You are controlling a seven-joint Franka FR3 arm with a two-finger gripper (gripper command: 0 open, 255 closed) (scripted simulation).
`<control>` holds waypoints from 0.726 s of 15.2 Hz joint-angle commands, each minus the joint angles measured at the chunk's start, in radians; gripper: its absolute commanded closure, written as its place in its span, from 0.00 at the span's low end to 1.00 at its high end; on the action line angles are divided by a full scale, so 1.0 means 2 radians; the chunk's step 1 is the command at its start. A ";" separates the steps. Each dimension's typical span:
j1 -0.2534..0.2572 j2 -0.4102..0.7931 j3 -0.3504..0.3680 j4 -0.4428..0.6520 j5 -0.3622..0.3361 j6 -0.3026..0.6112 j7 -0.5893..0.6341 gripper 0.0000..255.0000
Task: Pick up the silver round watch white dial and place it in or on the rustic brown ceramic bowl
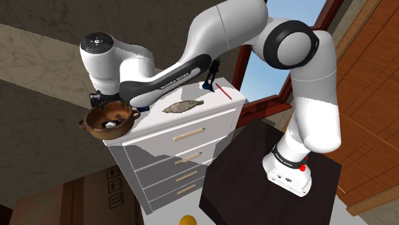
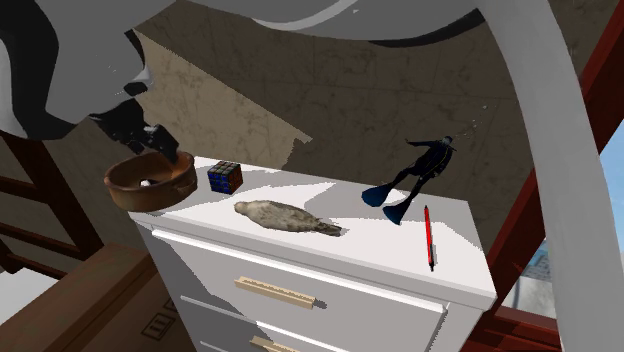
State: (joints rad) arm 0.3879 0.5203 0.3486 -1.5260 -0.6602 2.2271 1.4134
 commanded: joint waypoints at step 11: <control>0.001 -0.036 0.012 -0.006 0.017 -0.030 -0.008 0.00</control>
